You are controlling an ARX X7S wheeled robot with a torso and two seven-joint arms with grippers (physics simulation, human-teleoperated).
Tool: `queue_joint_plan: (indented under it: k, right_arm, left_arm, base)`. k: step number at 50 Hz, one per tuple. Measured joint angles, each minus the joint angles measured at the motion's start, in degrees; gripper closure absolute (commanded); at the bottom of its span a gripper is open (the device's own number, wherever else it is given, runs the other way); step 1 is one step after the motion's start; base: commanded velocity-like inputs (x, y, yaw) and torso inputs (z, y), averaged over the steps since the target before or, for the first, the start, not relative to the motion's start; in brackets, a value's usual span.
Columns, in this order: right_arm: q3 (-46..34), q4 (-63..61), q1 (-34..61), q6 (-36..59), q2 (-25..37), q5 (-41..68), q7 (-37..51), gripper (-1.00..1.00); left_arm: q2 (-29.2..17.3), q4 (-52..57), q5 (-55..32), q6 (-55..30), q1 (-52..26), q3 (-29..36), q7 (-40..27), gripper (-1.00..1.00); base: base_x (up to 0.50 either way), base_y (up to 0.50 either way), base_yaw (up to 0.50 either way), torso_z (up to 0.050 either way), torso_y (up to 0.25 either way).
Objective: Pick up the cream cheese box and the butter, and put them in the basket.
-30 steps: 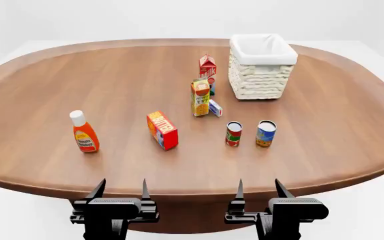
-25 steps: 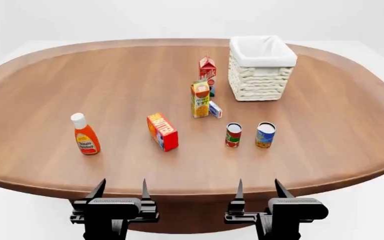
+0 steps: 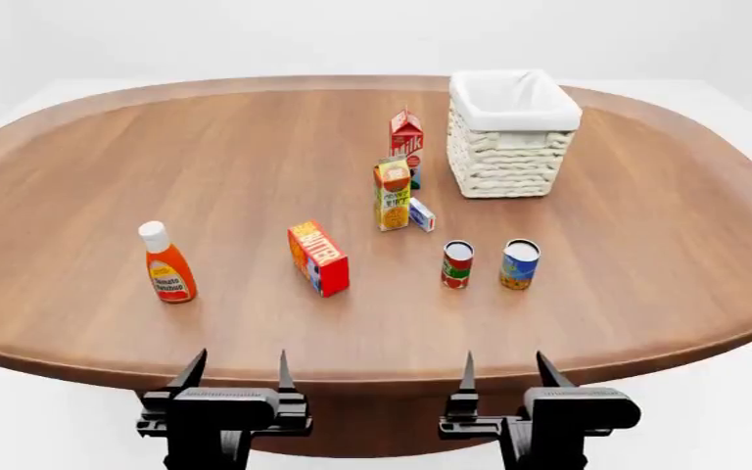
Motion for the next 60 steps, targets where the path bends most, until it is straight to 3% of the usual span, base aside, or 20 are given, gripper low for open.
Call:
queue_joint_plan:
  k: [13,20,39,49,60]
  right_arm:
    - [-1.42,0.20,0.19,0.43,1.06,1.04,1.40,-1.00]
    - [0.37,-3.99,1.07,0.92,2.11,3.22,2.96,-1.00]
    - [14.14,-28.06,3.63,-7.32,6.34,10.16,9.18,-1.00]
    - [17.74,-34.95,3.77,-10.29,7.86,10.87,10.83,-1.00]
    - [18.46,-38.93,3.22,-12.53,9.04,10.77,10.96,-1.00]
  left_arm:
    - [-1.18,0.43,-1.00,-0.11,-0.14,1.10,-1.46,-1.00]
    - [-2.48,5.70,-0.62,-0.48,0.43,-0.01,-3.86,-1.00]
    - [-6.24,35.74,1.67,0.06,5.34,-15.04,-15.09,-1.00]
    - [-6.80,42.49,1.04,2.45,7.58,-20.63,-18.41,-1.00]
    - [-7.28,45.41,0.16,3.38,8.77,-23.95,-20.56,-1.00]
  base:
    - [0.00,0.00,0.00,0.000,0.000]
    - [0.00,0.00,0.00,0.000,0.000]
    - [0.00,0.00,0.00,0.000,0.000]
    - [0.04,0.00,0.00,0.000,0.000]
    - [0.47,0.00,0.00,0.000,0.000]
